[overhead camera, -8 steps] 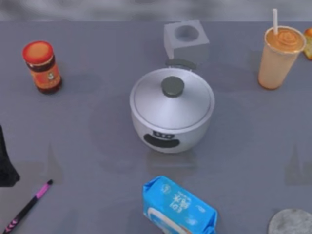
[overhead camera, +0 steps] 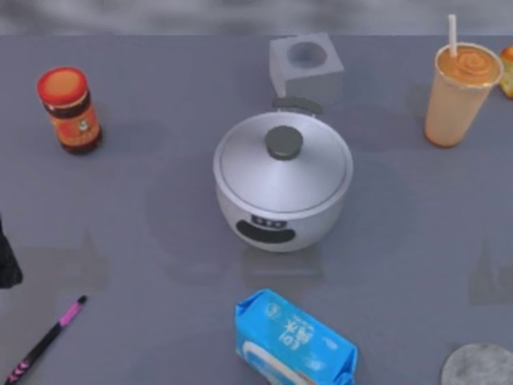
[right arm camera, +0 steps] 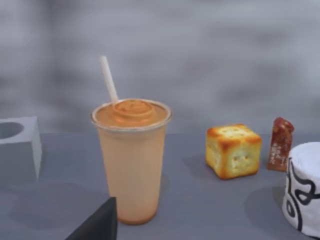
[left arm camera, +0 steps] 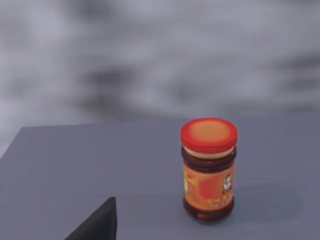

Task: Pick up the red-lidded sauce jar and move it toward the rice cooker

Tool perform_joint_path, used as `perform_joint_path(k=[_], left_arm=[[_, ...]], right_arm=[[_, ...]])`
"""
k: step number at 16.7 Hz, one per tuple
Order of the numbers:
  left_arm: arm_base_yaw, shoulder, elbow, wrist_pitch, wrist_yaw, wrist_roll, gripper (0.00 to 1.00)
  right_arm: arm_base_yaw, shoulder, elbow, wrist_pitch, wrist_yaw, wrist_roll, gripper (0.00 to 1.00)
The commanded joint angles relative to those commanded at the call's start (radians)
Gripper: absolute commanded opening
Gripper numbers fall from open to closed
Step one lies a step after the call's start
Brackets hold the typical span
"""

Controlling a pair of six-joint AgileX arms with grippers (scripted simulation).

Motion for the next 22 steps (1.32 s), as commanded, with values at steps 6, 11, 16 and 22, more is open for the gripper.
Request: perform_joint_path(k=[6, 11, 16, 22], left_arm=[[0.003, 0.454, 0.442, -0.248, 0.028, 0.153, 1.00], [0.008, 0.952, 0.917, -0.523, 0.056, 0.321, 1.00], [0.014, 1.475, 1.417, -0.813, 0.088, 0.499, 1.00], [0.018, 2.011, 1.944, -1.109, 0.124, 0.686, 1.00]], right_arm=[[0.000, 0.000, 0.000, 0.000, 0.000, 0.000, 1.00], [0.000, 0.000, 0.000, 0.000, 0.000, 0.000, 1.00], [0.000, 0.000, 0.000, 0.000, 0.000, 0.000, 1.00], [0.000, 0.000, 0.000, 0.000, 0.000, 0.000, 1.00]])
